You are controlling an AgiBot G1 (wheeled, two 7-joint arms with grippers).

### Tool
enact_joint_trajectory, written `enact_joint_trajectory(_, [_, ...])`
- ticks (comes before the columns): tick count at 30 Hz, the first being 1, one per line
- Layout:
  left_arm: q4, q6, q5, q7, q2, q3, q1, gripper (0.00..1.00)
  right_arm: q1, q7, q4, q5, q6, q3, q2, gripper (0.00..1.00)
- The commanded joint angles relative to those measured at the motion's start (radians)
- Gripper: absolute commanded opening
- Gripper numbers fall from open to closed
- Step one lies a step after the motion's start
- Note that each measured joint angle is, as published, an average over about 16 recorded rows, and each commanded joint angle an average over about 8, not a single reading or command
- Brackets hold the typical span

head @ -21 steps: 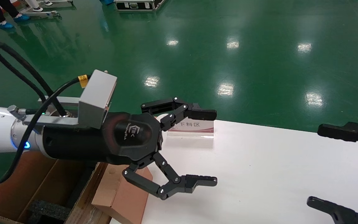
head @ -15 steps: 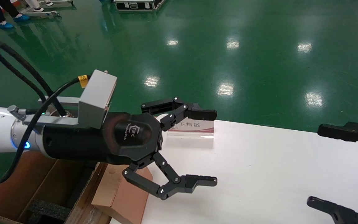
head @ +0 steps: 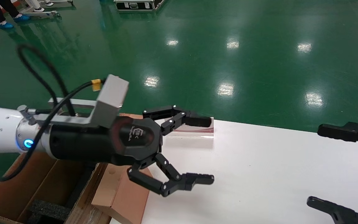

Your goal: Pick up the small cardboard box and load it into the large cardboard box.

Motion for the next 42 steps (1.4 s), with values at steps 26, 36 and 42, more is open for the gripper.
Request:
enact_joint_trajectory(26, [-0.061,0.12,0.731,-0.967,0.046,0.515,-0.603,1.0,0.001,-0.001,0.0,0.001,0.001,-0.002,0.001,1.0])
enact_joint_trajectory(36, [-0.061,0.125,0.632,-1.091,0.062,0.788,-0.803,1.0,0.001,-0.001,0.0,0.002,0.001,-0.003,0.001,1.0])
enact_joint_trajectory(42, [-0.06,0.125,0.574,-1.151,0.067,0.953,-0.914,1.0,0.001,-0.002,0.0,0.002,0.001,-0.003,0.001,1.0])
